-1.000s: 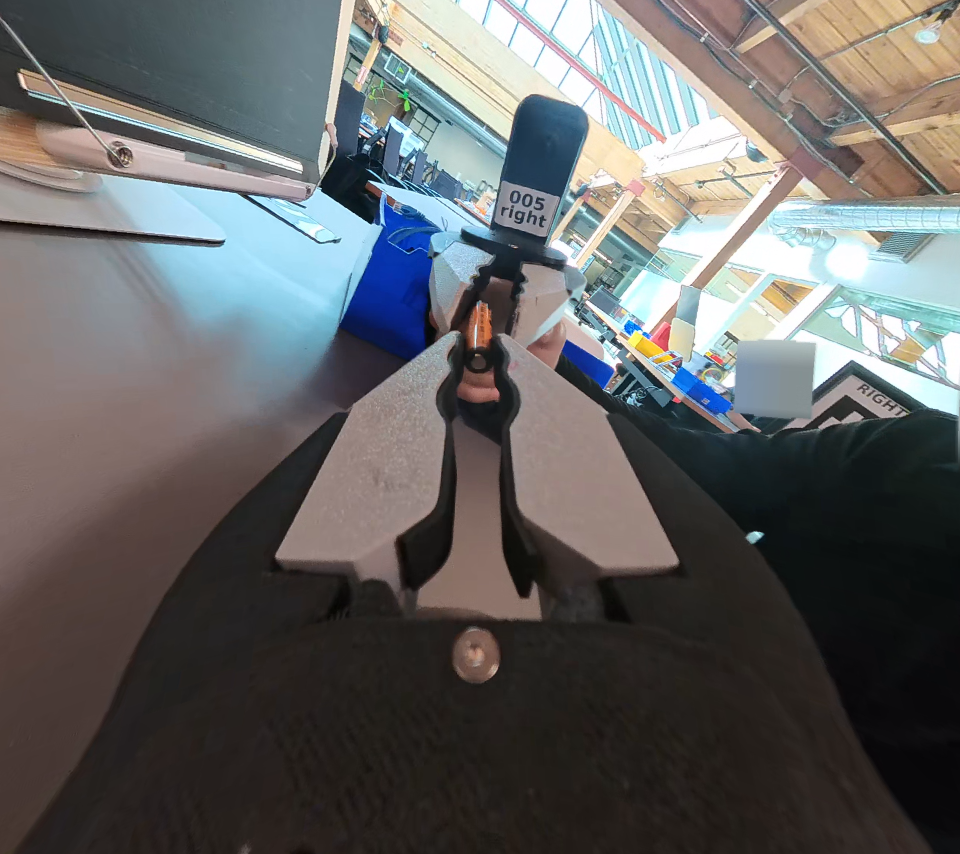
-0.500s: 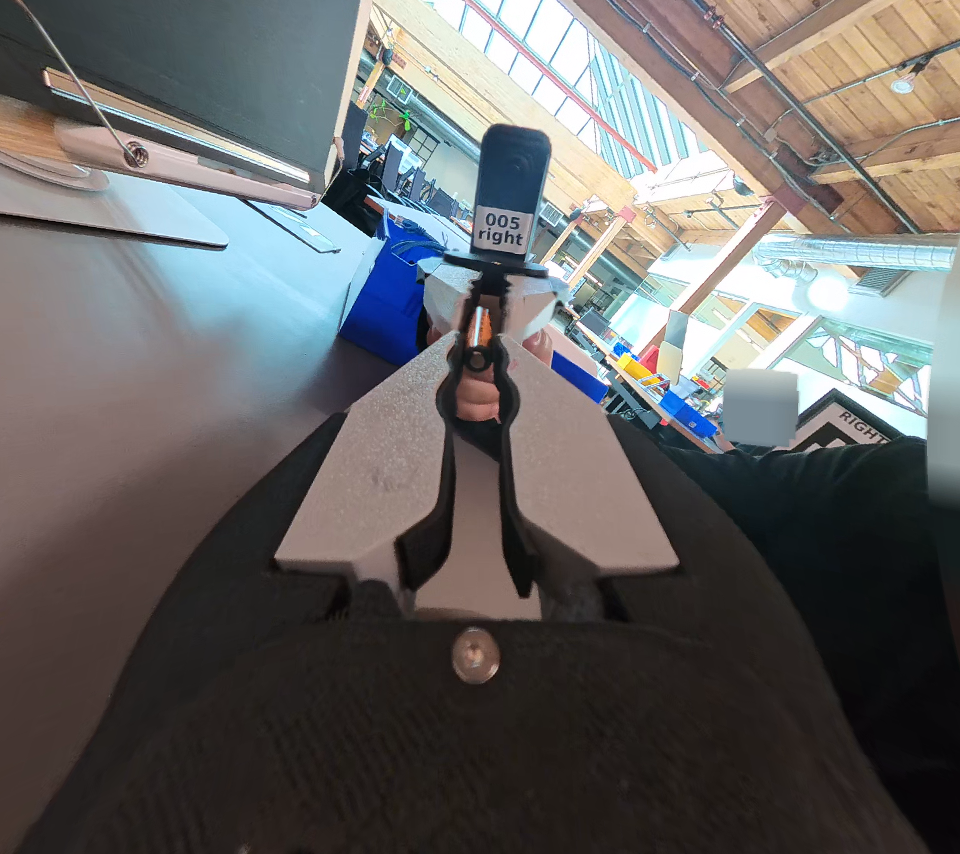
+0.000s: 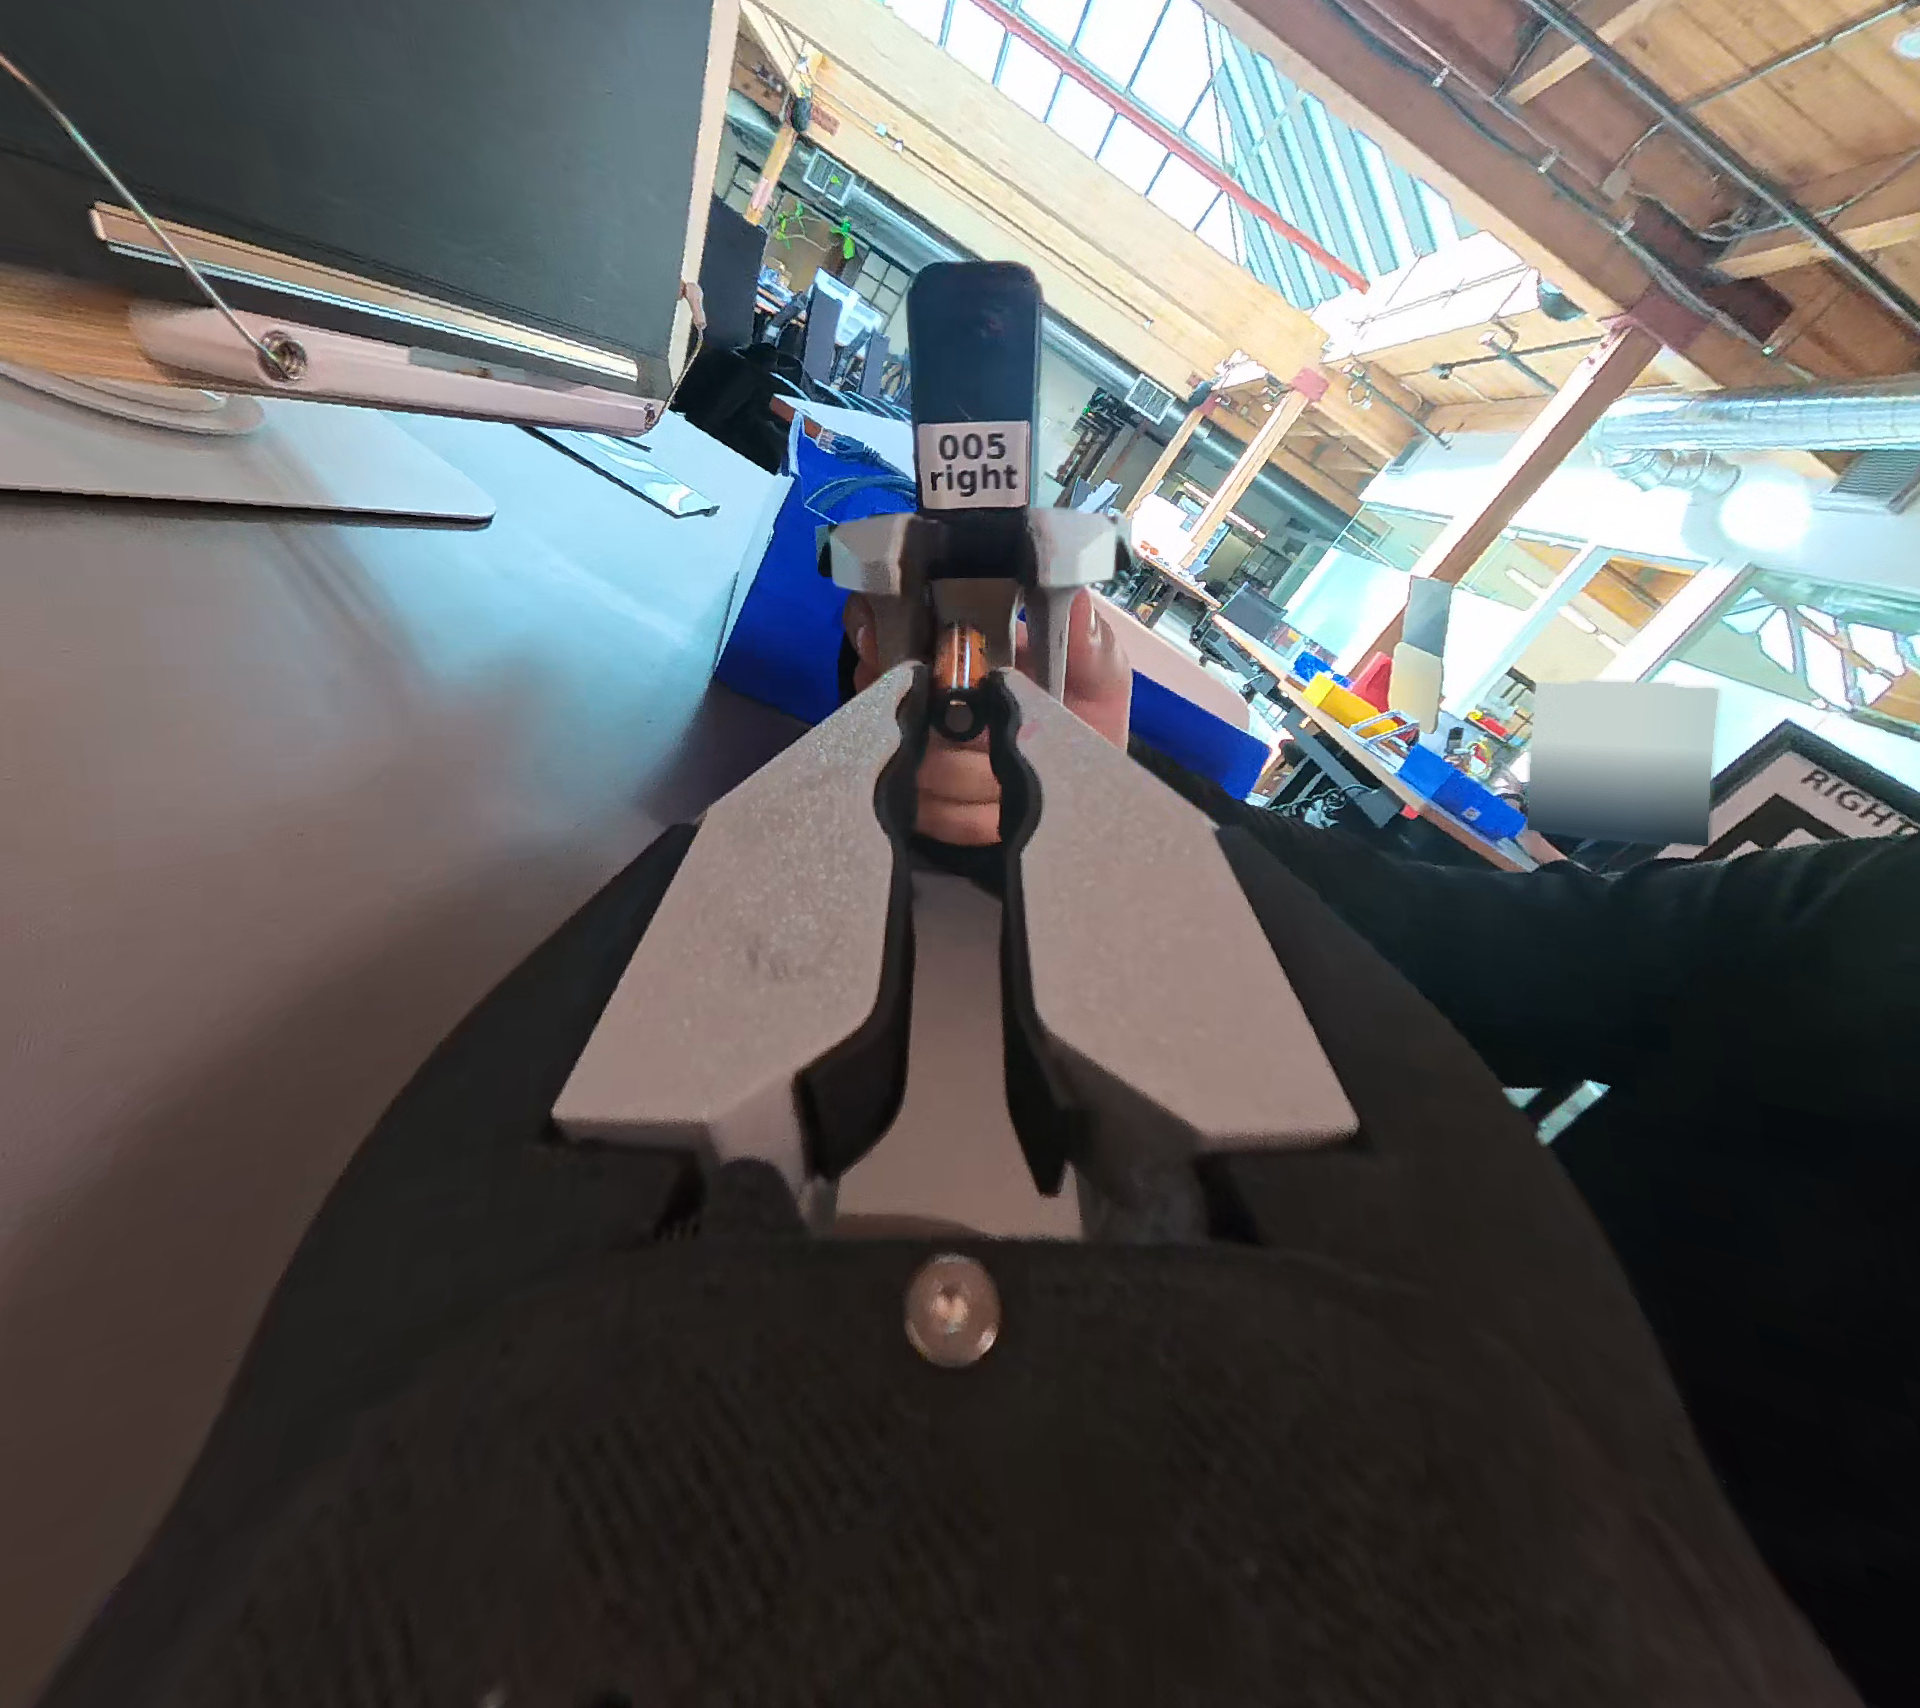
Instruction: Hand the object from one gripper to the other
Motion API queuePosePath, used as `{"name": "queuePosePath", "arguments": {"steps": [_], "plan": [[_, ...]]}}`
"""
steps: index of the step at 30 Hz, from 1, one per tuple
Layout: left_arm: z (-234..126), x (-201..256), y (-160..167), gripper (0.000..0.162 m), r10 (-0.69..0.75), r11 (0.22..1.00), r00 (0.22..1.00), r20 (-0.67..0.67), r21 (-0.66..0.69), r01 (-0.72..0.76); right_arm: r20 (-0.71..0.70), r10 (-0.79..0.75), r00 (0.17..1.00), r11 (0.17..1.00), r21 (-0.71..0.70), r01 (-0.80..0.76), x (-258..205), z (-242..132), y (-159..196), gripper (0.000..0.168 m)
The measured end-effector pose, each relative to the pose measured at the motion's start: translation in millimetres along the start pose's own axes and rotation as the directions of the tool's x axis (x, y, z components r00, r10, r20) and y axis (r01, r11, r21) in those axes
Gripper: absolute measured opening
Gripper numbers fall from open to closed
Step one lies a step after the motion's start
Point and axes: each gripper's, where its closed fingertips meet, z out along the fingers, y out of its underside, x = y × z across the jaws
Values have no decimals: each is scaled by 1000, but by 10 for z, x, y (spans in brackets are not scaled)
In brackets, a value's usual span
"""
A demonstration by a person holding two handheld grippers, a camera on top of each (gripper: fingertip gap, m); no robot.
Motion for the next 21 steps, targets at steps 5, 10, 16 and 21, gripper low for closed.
{"name": "queuePosePath", "arguments": {"steps": [5,10,16,21], "plan": [[41,3,46,8,24,1000,1000,5,-16,-24,-8,4,1000,998,57,-3,41,-50,-77,24],[57,-60,96,8,34,999,999,39,-40,-32,-55,-38,998,999,15,38,135,-29,16,27],[34,-125,58,8,41,999,996,80,-22,-39,-115,-49,992,999,-6,49,245,-4,73,32],[30,-159,41,8,48,999,993,104,-14,-47,-168,-15,986,999,30,20,367,-60,33,33]]}}
